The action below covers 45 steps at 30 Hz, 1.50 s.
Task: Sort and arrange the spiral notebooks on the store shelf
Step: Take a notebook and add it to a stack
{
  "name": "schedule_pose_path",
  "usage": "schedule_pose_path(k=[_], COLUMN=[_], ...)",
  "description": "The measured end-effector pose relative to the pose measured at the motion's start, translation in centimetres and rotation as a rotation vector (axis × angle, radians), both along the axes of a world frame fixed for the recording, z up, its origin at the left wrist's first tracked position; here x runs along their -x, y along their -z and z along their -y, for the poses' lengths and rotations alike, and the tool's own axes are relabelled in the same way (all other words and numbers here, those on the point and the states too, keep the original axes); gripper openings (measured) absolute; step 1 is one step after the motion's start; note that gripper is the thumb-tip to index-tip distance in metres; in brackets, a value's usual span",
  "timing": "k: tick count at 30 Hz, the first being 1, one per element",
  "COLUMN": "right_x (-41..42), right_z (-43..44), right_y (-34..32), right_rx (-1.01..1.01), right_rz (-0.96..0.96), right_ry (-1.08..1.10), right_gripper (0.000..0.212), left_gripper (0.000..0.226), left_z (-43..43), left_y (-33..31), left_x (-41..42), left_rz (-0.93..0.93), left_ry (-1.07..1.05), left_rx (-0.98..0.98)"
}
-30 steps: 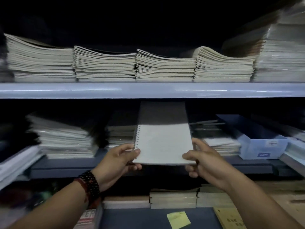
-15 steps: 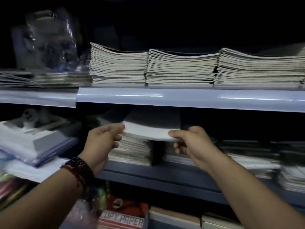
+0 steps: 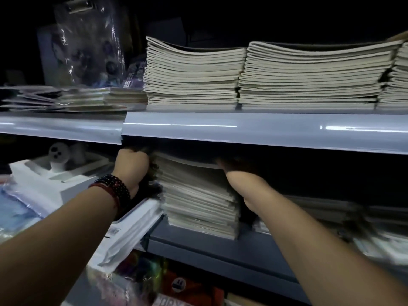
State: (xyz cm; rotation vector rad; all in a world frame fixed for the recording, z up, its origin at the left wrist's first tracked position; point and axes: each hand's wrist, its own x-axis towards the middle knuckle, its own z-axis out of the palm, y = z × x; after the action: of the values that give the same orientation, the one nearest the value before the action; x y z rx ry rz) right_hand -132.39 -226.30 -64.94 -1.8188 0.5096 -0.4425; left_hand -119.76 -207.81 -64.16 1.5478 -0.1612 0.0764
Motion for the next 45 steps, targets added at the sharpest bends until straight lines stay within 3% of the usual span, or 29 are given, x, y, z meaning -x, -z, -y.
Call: schedule_pose_path(k=[3, 5, 11, 15, 18, 20, 22, 27, 31, 37, 43, 45], right_x=[-1.2, -1.3, -1.3, -0.6, -0.4, -0.2, 0.6, 3.5, 6.9, 13.7, 21.9, 24.6], right_z=[0.2, 0.2, -0.1, -0.4, -0.3, -0.1, 0.2, 0.1, 1.0, 5.3, 11.0, 12.7], right_y=[0.7, 1.3, 2.9, 2.7, 2.6, 2.7, 3.0, 4.1, 5.5, 8.1, 10.0, 10.2], right_rx=[0.194, 0.264, 0.255, 0.389, 0.384, 0.35, 0.341, 0.369, 0.548, 0.888, 1.02, 1.013], right_rz=[-0.112, -0.181, -0.133, -0.187, -0.225, -0.21, -0.18, 0.082, 0.172, 0.094, -0.079, -0.111], right_ry=[-0.021, -0.028, 0.09, 0.109, 0.084, 0.073, 0.076, 0.08, 0.031, -0.013, 0.07, 0.103], right_gripper=[0.066, 0.06, 0.033, 0.056, 0.048, 0.032, 0.032, 0.041, 0.017, 0.031, 0.034, 0.032], left_gripper=[0.029, 0.028, 0.01, 0.012, 0.015, 0.021, 0.027, 0.012, 0.008, 0.018, 0.017, 0.027], left_z=[-0.1, -0.2, 0.1, 0.7, 0.8, 0.3, -0.4, -2.1, -2.9, -1.3, 5.2, 7.5], left_y=[0.5, 0.9, 0.8, 1.4, 1.7, 2.1, 2.6, 5.2, 8.0, 10.3, 11.7, 12.2], left_x=[-0.8, -1.0, 0.0, -0.2, -0.3, -0.5, -0.7, 2.2, 6.8, 11.9, 16.5, 18.0], left_rz=[-0.049, -0.058, -0.012, -0.001, -0.003, -0.002, 0.019, 0.074, 0.222, 0.6, 0.761, 0.774], left_ry=[0.014, 0.028, 0.057, 0.033, 0.013, -0.014, -0.059, -0.127, -0.038, 0.185, 0.302, 0.34], left_rx=[-0.061, 0.001, 0.021, -0.004, 0.006, 0.004, -0.053, -0.092, -0.363, -0.829, -0.921, -0.907])
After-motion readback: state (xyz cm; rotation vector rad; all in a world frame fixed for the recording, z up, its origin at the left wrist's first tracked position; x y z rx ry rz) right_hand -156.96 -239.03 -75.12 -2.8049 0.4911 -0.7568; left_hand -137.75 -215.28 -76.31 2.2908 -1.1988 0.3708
